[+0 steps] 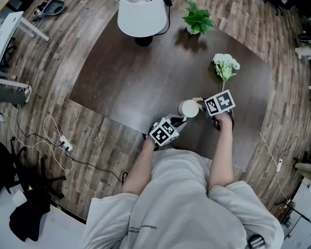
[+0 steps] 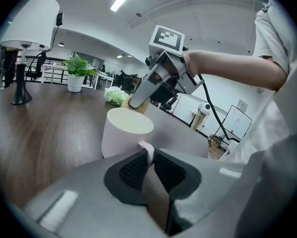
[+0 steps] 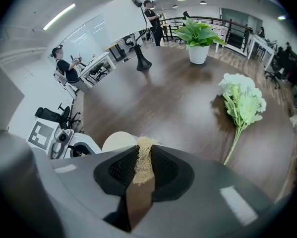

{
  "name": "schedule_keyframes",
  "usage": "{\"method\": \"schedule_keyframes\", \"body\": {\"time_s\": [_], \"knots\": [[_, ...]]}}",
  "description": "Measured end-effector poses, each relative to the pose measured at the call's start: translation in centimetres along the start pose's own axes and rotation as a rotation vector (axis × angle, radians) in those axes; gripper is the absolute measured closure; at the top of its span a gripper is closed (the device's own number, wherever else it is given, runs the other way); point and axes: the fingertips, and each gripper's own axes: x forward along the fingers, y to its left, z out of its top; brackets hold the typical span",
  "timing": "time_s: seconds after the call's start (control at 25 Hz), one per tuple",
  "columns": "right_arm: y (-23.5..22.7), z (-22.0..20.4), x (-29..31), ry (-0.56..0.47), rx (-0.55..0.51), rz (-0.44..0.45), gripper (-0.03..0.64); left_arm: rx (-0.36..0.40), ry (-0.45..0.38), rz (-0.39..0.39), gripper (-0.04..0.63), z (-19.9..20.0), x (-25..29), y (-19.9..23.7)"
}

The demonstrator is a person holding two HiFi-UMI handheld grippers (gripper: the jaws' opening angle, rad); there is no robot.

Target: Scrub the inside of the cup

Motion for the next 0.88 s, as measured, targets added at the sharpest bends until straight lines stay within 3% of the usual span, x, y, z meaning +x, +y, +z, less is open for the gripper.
{"method": "schedule_keyframes", "body": {"time_s": [0.64,0.88], "knots": [[1.6,4.1,1.5,0.069,-0.087,-0.070,0.526,0.039,-0.019,-0.075,0.552,0.2,0.1,0.2],[3.7,5.1,2.3,0.097,-0.128,-0.007,0.526,0.064,-0.001,-0.061,0.552,0.0,-0.6,0.3]]}}
